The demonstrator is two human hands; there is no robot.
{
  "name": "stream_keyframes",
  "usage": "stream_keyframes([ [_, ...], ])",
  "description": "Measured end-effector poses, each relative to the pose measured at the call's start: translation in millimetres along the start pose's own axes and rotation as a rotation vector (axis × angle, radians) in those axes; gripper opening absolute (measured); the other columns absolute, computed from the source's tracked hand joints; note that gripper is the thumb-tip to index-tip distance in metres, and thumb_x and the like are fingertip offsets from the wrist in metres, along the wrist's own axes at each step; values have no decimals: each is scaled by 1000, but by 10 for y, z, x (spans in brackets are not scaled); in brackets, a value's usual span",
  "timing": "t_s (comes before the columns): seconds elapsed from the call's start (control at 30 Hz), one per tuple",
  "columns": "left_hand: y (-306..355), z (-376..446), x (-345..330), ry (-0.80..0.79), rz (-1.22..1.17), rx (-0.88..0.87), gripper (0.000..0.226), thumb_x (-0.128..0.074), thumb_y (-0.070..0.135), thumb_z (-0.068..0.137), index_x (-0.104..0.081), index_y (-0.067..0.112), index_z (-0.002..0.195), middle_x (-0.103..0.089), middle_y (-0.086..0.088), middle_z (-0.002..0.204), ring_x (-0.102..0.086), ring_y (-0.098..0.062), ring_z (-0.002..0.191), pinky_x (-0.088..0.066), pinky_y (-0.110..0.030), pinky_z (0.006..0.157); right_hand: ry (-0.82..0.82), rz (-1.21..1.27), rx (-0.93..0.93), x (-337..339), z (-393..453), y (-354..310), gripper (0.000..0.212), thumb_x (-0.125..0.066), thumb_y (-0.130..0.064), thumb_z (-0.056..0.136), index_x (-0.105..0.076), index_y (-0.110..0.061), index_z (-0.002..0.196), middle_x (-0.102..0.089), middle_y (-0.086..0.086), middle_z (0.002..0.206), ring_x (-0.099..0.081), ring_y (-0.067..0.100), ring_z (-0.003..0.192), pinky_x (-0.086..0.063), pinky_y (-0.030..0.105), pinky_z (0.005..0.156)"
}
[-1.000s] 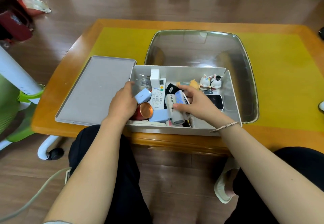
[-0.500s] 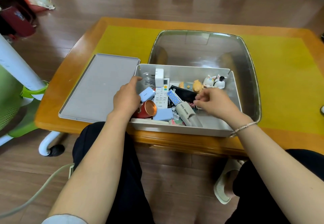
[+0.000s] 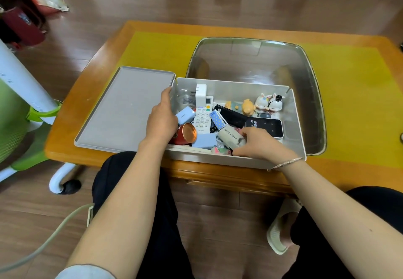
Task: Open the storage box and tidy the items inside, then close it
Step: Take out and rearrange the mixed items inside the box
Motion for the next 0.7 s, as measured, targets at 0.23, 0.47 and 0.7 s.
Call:
stream_keyframes([
  [0.23,-25,29,-34,22,34,-1,63,-53,7,90,-29,26,145,-60,-15,119,-57,-32,102,-42,-34,70,65,325,25,47,-17,-80,32,-74,-31,75,-61,-9,94,-70,8,75,-65,19,59,-58,38,61],
  [0.47,-30,15,-41,25,16,5,65,-51,6,90,-26,27,146,-59,-14,121,-57,-31,103,-40,-32,71,191,440,188,146,100,-469,43,-75,-41,74,-58,-20,107,-60,-5,95,-57,7,69,-45,18,51],
  [0.7,-25,16,-27,-23,55,21,69,-46,6,90,-20,30,149,-59,-16,116,-57,-34,98,-49,-43,80,156,585,264,286,100,-509,22,-61,-48,84,-66,-28,92,-68,-12,83,-60,-3,67,-49,16,59],
])
Point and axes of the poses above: each hand's wrist, its own z-axis towards the middle knuckle, its own x-axis out of the back of the hand, y = z × x, the point moved 3 cm from there along z, towards the middle knuckle
